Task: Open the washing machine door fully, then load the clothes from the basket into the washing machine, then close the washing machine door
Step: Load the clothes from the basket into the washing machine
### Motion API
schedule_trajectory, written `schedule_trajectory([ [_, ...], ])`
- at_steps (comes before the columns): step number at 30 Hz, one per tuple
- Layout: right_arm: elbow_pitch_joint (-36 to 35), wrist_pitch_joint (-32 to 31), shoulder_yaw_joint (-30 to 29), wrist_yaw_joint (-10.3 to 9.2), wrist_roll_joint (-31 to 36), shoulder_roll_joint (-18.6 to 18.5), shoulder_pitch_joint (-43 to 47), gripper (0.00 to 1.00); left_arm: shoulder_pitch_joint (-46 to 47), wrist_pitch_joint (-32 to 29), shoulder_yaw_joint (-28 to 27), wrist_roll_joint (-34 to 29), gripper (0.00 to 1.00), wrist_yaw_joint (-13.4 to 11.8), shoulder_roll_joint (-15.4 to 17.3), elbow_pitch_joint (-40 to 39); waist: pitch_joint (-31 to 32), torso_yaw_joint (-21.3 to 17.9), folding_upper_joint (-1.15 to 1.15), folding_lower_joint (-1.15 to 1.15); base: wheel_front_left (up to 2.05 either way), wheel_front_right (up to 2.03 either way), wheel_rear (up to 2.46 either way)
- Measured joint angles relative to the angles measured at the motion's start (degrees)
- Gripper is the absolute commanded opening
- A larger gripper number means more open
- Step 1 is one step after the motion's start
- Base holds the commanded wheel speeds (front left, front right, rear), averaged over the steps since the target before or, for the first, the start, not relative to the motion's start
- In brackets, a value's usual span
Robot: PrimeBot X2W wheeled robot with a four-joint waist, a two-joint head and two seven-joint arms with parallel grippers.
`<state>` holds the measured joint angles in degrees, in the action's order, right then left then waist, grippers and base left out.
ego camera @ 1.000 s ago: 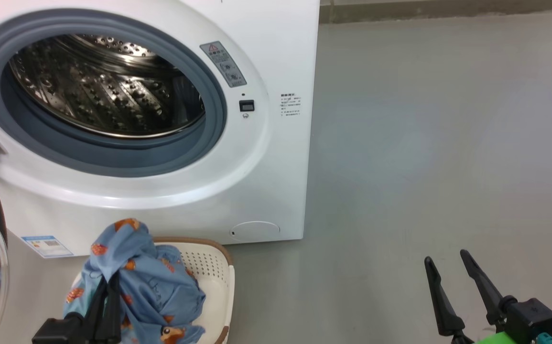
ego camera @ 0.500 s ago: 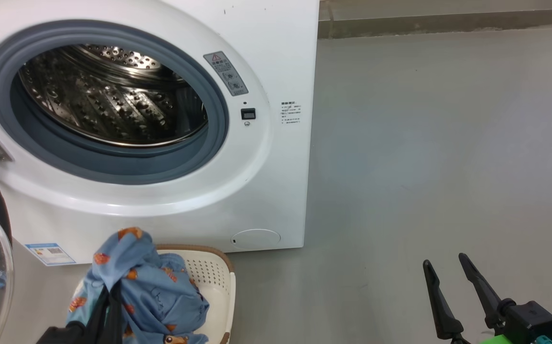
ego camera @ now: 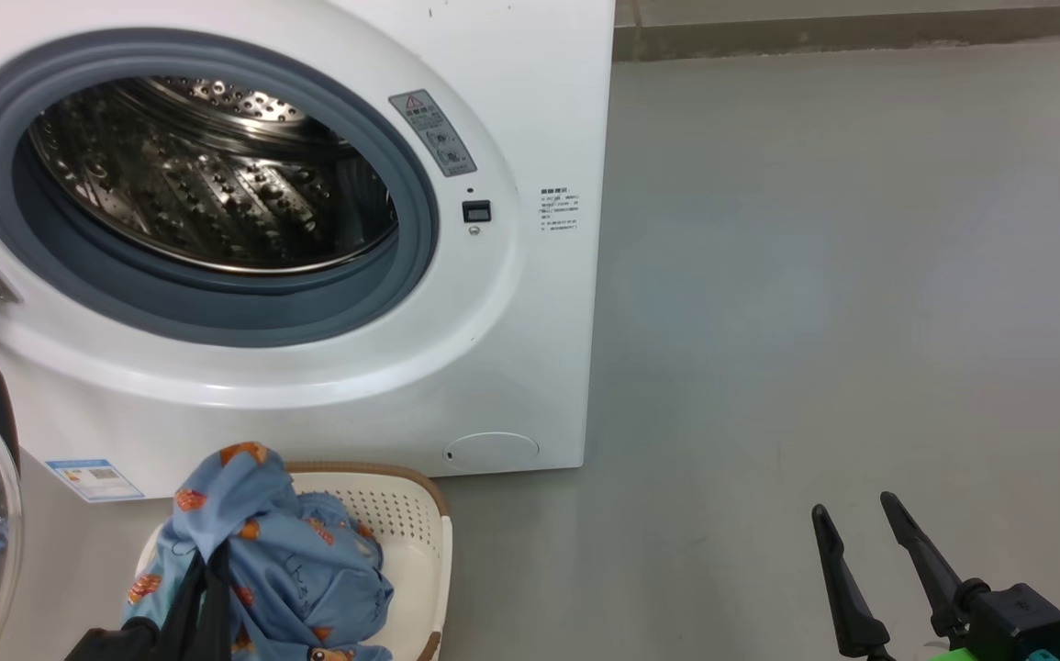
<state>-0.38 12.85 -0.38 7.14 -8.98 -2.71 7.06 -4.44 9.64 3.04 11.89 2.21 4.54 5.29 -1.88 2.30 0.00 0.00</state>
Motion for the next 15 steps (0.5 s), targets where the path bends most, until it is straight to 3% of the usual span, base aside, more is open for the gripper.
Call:
schedule_trajectory([
  [15, -0.9, 0.0, 0.1, 0.00, 0.2, 0.0, -0.3, 1.00, 6.7, 1.0, 0.0, 1.5, 0.00, 0.0, 0.4, 5.2, -2.9, 0.2, 0.00, 0.00, 0.00, 0.00, 0.00],
])
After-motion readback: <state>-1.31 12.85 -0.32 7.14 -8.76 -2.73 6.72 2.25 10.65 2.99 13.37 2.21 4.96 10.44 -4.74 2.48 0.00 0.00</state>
